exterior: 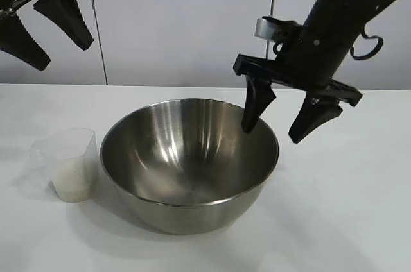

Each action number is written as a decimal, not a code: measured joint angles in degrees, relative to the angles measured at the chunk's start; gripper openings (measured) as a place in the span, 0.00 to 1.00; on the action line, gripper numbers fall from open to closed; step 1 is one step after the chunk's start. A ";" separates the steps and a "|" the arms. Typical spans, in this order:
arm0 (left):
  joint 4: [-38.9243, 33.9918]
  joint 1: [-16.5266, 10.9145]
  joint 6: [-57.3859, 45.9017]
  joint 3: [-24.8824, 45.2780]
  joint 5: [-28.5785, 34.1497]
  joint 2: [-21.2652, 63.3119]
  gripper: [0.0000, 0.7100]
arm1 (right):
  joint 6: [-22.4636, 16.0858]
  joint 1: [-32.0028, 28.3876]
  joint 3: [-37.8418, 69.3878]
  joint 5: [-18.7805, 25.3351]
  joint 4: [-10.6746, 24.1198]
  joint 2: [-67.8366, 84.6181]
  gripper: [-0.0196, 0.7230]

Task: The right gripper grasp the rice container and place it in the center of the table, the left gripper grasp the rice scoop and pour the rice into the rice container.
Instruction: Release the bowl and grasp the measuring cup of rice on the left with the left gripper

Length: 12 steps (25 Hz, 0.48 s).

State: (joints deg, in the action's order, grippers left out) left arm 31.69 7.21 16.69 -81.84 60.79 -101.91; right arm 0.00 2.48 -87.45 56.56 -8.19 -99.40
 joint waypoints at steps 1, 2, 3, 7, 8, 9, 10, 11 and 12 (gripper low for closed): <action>0.00 0.00 0.00 0.00 0.00 0.00 0.75 | 0.53 -3.02 -0.14 0.14 1.27 1.99 0.70; 0.00 0.00 0.00 0.00 0.00 0.00 0.75 | 1.60 -5.64 -0.20 0.40 2.41 3.61 0.69; 0.00 0.00 0.00 0.00 -0.05 0.00 0.75 | 2.76 -8.85 -0.20 0.69 3.87 5.51 0.69; 0.00 0.00 0.00 0.00 -0.05 0.00 0.75 | 7.05 -20.38 -0.20 2.13 6.37 13.34 0.67; 0.00 0.00 0.00 0.00 -0.05 0.00 0.75 | 7.61 -22.67 -0.20 2.24 5.85 15.88 0.67; 0.00 0.00 0.00 0.00 -0.05 0.00 0.75 | 8.21 -24.18 -0.20 2.31 5.29 18.32 0.67; 0.00 0.00 0.00 0.00 -0.05 0.00 0.75 | 8.76 -25.30 -0.20 2.43 4.53 21.56 0.67; 0.00 0.00 0.00 0.00 -0.05 0.00 0.75 | 9.24 -25.76 -0.20 2.43 3.66 25.21 0.66; 0.00 0.00 0.00 0.00 -0.05 0.00 0.75 | 9.69 -25.70 -0.20 2.49 2.43 28.50 0.66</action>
State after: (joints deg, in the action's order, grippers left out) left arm 31.69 7.21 16.69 -81.84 60.74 -101.91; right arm 9.69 -23.23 -87.65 59.05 -5.76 -70.90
